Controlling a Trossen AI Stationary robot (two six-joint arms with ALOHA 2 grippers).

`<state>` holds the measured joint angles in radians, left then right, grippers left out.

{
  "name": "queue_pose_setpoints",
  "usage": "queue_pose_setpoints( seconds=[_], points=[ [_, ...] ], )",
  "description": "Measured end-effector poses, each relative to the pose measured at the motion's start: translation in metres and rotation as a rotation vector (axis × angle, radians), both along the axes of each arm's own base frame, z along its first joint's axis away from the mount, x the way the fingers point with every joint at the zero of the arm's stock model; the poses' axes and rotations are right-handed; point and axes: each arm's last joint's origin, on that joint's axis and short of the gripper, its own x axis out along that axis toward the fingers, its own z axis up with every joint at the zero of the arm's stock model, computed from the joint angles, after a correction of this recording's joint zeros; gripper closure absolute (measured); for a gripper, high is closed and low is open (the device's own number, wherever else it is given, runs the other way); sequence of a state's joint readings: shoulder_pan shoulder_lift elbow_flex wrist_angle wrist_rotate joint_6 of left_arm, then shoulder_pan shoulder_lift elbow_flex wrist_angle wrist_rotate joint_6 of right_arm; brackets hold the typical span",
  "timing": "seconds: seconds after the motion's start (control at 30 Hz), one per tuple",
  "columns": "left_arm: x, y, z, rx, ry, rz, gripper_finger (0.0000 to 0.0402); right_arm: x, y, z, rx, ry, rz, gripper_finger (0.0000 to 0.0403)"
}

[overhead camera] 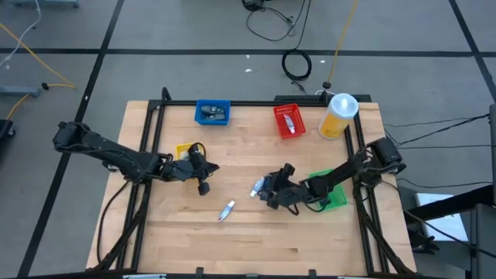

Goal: Pick & Place Travel size toiletries
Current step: Put the blue shave cream into the green bin

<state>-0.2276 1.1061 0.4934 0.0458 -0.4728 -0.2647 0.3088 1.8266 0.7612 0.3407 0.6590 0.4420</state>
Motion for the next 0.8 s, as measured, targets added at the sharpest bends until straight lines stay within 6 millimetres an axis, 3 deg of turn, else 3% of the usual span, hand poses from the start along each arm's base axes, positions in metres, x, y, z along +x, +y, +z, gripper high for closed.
queue_pose_setpoints(
  seconds=[0.43,0.6,0.8],
  points=[
    [0.000,0.000,0.000,0.000,0.004,0.000,0.0376,-0.020,-0.018,0.030,-0.158,0.126,-0.070,0.0136],
    [0.000,0.000,0.000,0.000,0.006,0.000,0.0376,-0.025,-0.018,0.044,-0.022,0.022,-0.173,0.0138],
    [0.000,0.000,-0.001,-0.001,0.006,-0.001,0.0376,-0.033,-0.019,0.032,0.151,0.044,-0.273,0.0138]
  ],
)
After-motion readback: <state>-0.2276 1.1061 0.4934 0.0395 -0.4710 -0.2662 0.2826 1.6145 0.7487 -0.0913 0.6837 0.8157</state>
